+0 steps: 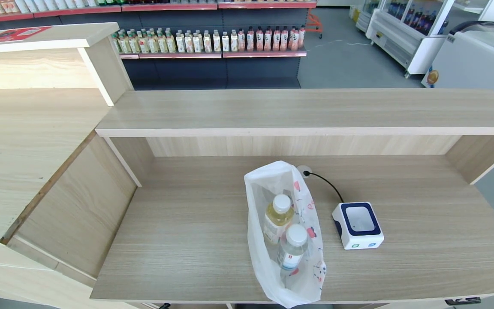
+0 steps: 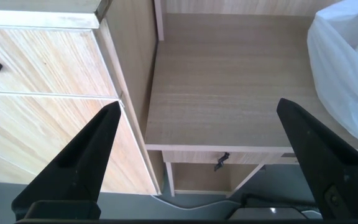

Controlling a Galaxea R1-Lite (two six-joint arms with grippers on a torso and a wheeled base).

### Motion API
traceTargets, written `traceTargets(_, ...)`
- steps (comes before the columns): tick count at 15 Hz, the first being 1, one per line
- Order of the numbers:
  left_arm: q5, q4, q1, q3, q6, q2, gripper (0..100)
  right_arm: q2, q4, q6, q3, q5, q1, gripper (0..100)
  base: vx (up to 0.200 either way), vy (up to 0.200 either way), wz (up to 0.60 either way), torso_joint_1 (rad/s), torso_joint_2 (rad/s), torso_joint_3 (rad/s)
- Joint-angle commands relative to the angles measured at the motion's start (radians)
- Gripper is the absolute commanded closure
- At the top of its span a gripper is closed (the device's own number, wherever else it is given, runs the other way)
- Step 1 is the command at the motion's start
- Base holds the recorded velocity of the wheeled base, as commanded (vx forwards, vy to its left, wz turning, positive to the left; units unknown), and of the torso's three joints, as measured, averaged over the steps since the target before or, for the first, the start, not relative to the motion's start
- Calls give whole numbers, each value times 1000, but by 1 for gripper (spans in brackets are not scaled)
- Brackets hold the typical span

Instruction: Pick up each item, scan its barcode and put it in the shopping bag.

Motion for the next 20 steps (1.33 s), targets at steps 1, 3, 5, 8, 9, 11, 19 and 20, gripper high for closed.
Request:
traceTargets(1,0,0,0,0,0,0,0,-282,64,-25,8,-9,-28,0,0,0,0,0,0,0)
traceTargets(3,0,0,0,0,0,0,0,-282,67,-20,8,-8,-29,0,0,0,0,0,0,0)
traceTargets(5,0,0,0,0,0,0,0,-282,63,-25,8,-8,-29,0,0,0,0,0,0,0)
traceTargets(8,0,0,0,0,0,0,0,-282,64,-16,8,-11,-28,0,0,0,0,0,0,0)
traceTargets(9,0,0,0,0,0,0,0,-282,64,-16,8,-9,-29,0,0,0,0,0,0,0)
traceTargets(11,0,0,0,0,0,0,0,-282,76,44,8,-9,-29,0,0,0,0,0,0,0)
traceTargets(19,-1,0,0,0,4,0,0,-282,127,107,8,-12,-29,0,0,-75,0,2,1,1)
traceTargets(20,-1,0,0,0,4,0,0,-282,129,107,8,-12,-29,0,0,-200,0,2,7,2)
